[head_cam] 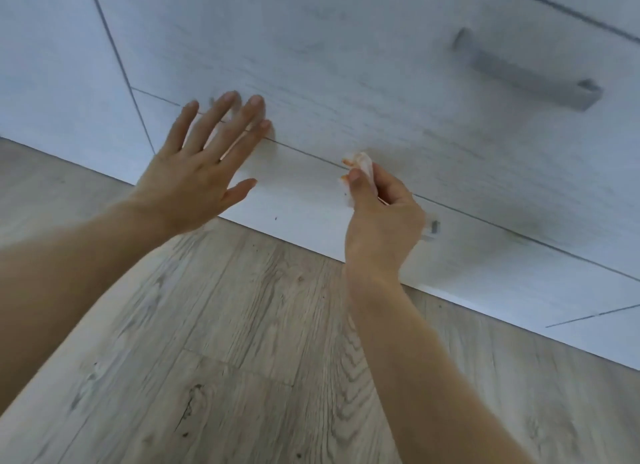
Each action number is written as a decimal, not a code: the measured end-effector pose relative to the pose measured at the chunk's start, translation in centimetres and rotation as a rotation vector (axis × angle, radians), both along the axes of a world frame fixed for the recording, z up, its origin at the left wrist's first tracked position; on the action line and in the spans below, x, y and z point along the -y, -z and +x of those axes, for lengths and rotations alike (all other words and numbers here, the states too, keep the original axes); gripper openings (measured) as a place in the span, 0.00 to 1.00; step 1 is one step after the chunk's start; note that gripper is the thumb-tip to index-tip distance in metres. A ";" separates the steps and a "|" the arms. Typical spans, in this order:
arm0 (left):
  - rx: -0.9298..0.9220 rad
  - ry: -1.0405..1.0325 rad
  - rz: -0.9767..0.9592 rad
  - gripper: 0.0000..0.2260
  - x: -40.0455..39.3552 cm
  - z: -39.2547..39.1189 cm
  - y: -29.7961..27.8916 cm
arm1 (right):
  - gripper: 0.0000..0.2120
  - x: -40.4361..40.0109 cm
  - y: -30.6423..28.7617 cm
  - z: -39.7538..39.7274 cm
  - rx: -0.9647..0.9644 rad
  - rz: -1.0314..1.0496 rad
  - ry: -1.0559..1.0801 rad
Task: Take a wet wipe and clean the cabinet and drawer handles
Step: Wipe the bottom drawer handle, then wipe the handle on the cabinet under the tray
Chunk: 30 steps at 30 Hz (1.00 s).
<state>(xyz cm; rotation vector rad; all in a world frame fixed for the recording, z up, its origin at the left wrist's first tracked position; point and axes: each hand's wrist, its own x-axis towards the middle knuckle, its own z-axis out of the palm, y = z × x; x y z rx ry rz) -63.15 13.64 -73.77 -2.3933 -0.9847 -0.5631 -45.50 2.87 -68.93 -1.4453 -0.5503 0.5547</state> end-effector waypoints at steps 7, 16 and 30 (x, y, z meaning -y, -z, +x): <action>-0.188 -0.223 -0.375 0.29 4.9 -4.1 -10.8 | 0.06 -0.4 -8.6 -2.6 0.012 -0.209 -0.290; -0.276 -0.456 -0.549 0.29 9.1 -7.8 -32.9 | 0.05 0.4 -31.4 -7.0 0.003 -0.344 -0.509; -0.046 -0.507 -0.401 0.29 8.7 -17.9 -67.2 | 0.12 -3.0 -67.0 -19.5 0.162 -0.215 -0.633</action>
